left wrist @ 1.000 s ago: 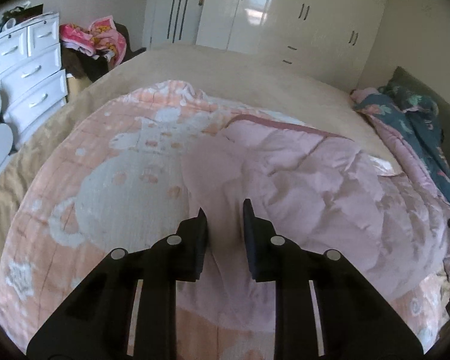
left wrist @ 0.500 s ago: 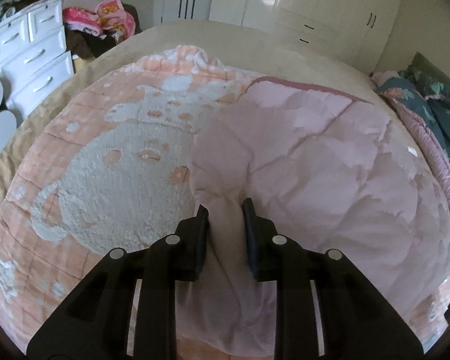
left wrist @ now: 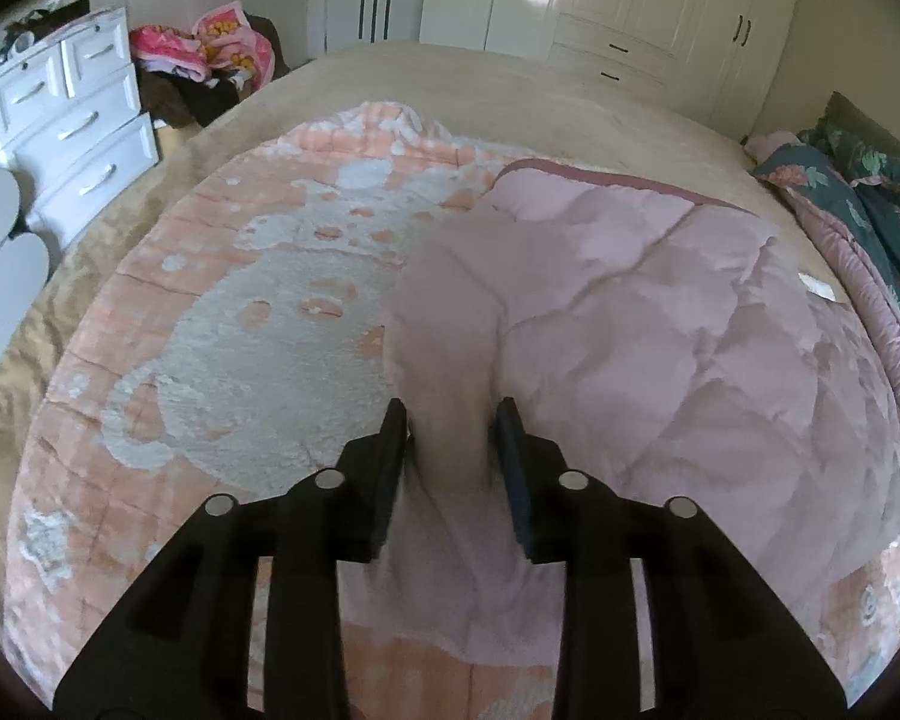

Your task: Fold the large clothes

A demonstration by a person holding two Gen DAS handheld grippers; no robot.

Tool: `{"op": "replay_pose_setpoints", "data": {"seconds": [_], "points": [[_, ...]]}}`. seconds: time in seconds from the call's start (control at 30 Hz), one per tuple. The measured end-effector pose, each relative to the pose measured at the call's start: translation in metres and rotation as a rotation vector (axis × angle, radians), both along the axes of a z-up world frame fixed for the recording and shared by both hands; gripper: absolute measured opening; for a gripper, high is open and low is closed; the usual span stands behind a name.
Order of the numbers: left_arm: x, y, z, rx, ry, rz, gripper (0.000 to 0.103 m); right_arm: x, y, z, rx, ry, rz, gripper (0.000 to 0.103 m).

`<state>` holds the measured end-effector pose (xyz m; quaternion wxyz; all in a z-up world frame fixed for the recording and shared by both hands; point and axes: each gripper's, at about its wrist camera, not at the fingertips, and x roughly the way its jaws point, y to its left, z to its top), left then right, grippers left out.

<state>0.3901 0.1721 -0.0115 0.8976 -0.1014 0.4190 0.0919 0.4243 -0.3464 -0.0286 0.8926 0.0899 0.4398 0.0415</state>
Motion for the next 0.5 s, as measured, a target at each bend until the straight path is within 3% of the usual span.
{"op": "replay_pose_setpoints", "data": {"seconds": [0.07,0.27,0.37,0.5], "points": [[-0.005,-0.001,0.004,0.011,-0.002,0.001,0.029,-0.006,-0.002,0.005,0.002,-0.005,-0.004,0.069],[-0.019,-0.002,0.014,0.013,-0.017,0.001,0.042,-0.03,-0.002,0.031,0.022,-0.049,-0.002,0.088],[-0.03,-0.007,0.021,0.024,-0.027,-0.015,0.046,-0.039,0.003,0.041,0.04,-0.059,0.022,0.092],[-0.046,-0.013,0.032,0.022,-0.044,-0.02,0.061,-0.052,0.013,0.052,0.04,-0.069,0.056,0.093]]}}
